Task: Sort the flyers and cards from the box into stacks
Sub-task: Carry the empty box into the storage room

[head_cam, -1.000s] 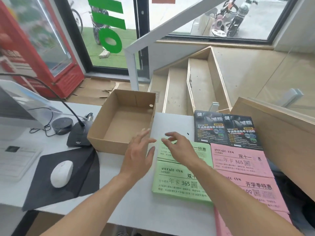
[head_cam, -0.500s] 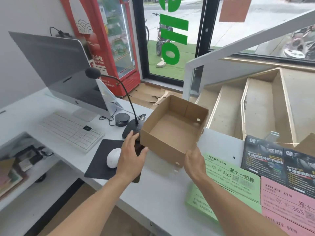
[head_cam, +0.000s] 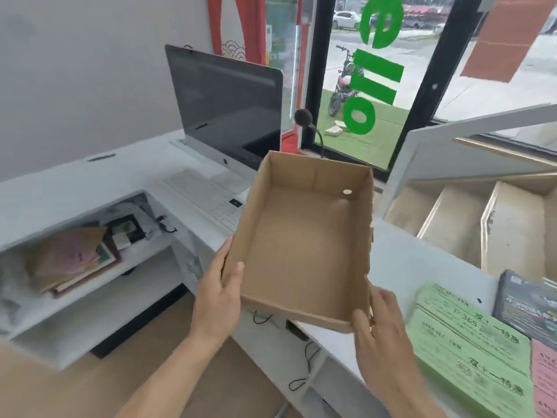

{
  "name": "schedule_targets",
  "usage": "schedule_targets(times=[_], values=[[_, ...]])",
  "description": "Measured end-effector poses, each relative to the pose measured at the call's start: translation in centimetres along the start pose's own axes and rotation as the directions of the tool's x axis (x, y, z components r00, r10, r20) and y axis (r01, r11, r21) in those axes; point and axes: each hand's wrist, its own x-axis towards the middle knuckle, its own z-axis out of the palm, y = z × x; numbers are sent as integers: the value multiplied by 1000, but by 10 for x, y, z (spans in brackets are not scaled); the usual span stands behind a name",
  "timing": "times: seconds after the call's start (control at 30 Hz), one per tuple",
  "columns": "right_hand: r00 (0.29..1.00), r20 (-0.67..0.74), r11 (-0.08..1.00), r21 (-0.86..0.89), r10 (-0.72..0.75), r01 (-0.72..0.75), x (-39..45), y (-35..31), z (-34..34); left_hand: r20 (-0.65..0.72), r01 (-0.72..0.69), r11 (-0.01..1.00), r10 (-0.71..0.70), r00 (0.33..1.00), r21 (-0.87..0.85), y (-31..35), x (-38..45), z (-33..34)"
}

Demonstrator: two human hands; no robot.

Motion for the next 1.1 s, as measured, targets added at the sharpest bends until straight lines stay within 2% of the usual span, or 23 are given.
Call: schedule_targets(times=[0.1,0.17,0.3,0.47,0.57,0.67,0.87,1.03,1.1], values=[[990,136,985,174,-34,10,-36,-48,60,-114,35,998,-28,993,56,-33,-35,-89],[972,223,974,225,-70,18,-56,-82,108,-220,88,994,-73,973,60,-60,-61,-151],[887,432,973,220,-164,72,-105,-145,207,-433,239,971,-221,874,-12,-109,-129,-268],[692,666,960,168,-277,223,-159,-215,314,-635,390,912,-379,673,-130,-152,-200,-381],[571,777,952,115,-264,283,-178,-247,375,-706,475,864,-441,554,-168,-179,-228,-432],[452,856,933,88,-250,350,-189,-280,438,-758,494,836,-479,443,-239,-206,-243,-483],[212,940,880,151,-269,449,-193,-364,577,-821,514,797,-501,273,-316,-253,-223,-596],[3,938,799,293,-347,525,-173,-473,700,-862,542,755,-496,105,-369,-275,-168,-702],[-55,935,767,319,-350,556,-169,-518,745,-874,534,755,-482,60,-380,-280,-149,-738]])
